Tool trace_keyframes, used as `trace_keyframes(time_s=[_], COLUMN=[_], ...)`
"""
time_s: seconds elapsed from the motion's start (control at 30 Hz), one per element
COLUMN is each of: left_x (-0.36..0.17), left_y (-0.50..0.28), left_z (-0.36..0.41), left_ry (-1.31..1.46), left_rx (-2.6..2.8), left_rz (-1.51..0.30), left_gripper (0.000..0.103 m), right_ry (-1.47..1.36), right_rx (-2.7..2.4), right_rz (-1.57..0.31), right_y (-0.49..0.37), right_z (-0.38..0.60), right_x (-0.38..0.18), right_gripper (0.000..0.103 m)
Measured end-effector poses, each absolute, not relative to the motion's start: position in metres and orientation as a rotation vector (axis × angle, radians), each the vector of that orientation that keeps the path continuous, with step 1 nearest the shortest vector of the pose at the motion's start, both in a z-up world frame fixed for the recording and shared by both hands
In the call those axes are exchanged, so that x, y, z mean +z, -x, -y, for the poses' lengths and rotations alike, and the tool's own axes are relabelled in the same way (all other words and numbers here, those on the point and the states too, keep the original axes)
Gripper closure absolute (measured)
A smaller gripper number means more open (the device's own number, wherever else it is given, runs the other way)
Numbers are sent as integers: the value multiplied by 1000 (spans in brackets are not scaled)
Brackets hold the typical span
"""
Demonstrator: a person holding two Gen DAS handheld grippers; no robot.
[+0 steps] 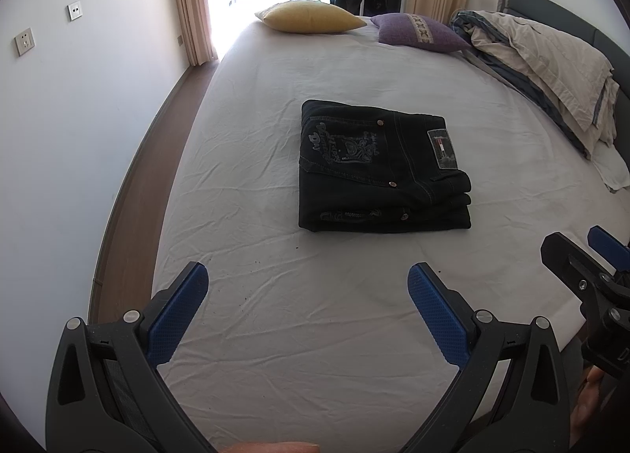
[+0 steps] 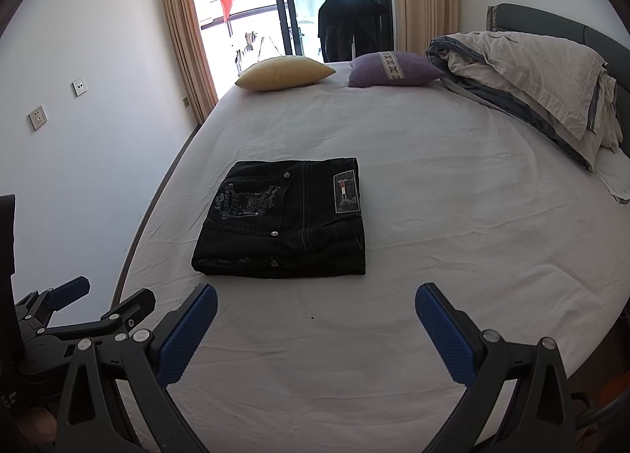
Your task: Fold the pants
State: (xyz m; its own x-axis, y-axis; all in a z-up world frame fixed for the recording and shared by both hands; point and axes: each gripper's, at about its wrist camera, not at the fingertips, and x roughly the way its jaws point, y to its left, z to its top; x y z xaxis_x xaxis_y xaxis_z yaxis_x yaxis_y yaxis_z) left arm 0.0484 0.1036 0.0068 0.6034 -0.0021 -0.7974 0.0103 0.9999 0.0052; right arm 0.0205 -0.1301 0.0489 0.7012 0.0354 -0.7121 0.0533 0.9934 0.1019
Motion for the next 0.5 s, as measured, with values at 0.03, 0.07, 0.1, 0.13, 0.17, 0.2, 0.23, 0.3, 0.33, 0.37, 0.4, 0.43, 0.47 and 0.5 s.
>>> trace_keyframes(time_s=[0.03,0.07,0.1,0.13,0.17,0.2,0.23,0.3,0.33,0.37,0.4,0.43,0.47,0.5], left_x=[7,7,5,6,5,5,5,5,5,5,5,4,4,4], left_y=[-48,-48,-50,-50,-49,-48,-48,-48,-48,-48,-48,-47,-45,-44], left_z=[-103,-103,-103,-103,-103,-102,-102,-102,-102,-102,-103,-102,-101,-100], left_ry=[-9,-9,-11,-11,-10,-9,-10,-10,-8,-6,-2,-1,-4,-8], left_rx=[-7,-6,-8,-7,-7,-7,-7,-8,-8,-9,-12,-13,-11,-10], left_rz=[-923,-923,-923,-923,-924,-923,-923,-923,-923,-924,-924,-922,-919,-918], left_gripper=[0,0,0,0,0,0,0,0,0,0,0,0,0,0], right_ry=[-118,-118,-118,-118,-119,-119,-118,-118,-119,-119,-119,-120,-120,-121], right_rx=[-10,-9,-9,-9,-9,-9,-9,-9,-9,-9,-9,-8,-8,-8], right_rz=[-795,-797,-798,-798,-798,-799,-798,-798,-799,-798,-799,-800,-801,-802], right_y=[-20,-20,-19,-19,-19,-19,-19,-19,-20,-19,-20,-20,-19,-19], right_z=[130,130,130,130,130,130,130,130,131,131,131,131,131,132], right_x=[49,48,48,47,46,46,46,46,46,46,46,46,45,45], right_gripper=[0,0,0,0,0,0,0,0,0,0,0,0,0,0])
